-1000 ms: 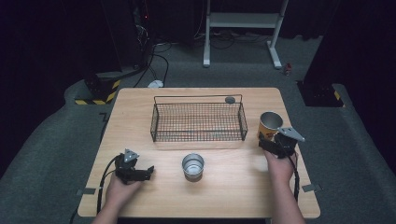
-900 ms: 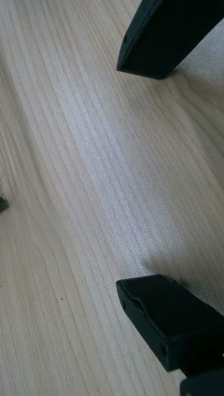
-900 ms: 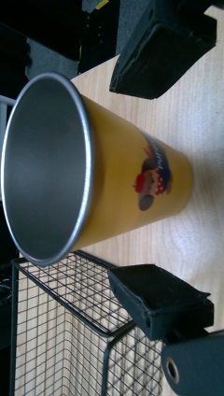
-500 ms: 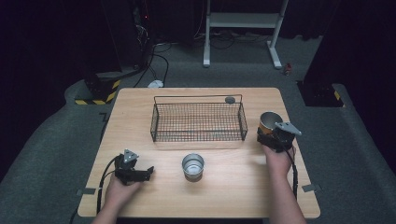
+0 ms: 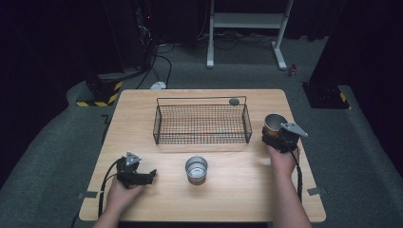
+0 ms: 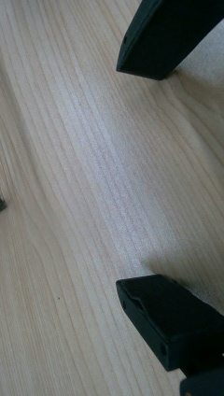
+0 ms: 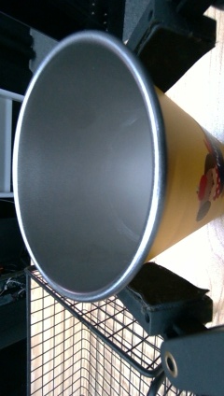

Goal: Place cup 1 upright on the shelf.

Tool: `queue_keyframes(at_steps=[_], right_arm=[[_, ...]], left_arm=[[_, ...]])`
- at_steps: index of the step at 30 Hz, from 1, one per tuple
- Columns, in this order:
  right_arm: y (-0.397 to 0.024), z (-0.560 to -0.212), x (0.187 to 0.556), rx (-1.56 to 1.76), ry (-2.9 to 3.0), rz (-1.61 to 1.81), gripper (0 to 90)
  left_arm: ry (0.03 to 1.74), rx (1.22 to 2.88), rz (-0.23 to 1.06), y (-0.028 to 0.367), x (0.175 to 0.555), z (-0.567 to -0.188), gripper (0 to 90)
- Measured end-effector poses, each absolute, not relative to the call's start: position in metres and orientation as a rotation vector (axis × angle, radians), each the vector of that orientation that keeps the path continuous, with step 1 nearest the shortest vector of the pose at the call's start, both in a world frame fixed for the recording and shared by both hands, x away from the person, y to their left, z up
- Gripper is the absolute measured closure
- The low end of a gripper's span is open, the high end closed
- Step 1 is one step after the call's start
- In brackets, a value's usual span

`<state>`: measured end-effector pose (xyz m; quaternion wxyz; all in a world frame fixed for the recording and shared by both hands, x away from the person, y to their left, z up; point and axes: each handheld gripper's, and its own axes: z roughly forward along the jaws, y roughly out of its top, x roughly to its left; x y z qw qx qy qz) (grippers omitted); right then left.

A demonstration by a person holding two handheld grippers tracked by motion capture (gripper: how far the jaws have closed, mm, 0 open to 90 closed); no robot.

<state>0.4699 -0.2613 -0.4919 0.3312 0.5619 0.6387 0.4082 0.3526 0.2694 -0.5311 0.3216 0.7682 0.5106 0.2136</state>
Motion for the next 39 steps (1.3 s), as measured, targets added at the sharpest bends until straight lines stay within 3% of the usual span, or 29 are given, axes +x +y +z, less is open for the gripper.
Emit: queue_keyframes(at_steps=[18, 39], right_arm=[[-0.262, -0.489, 0.467, 1.471, 1.68, 1.046, 16.4], [-0.238, -0.444, 0.435, 1.353, 1.685, 1.124, 16.4]], left_arm=[[1.332, 2.033, 0.568, 0.27, 0.352, -0.531, 0.7], [1.331, 2.034, 0.567, 0.27, 0.351, -0.53, 1.3]])
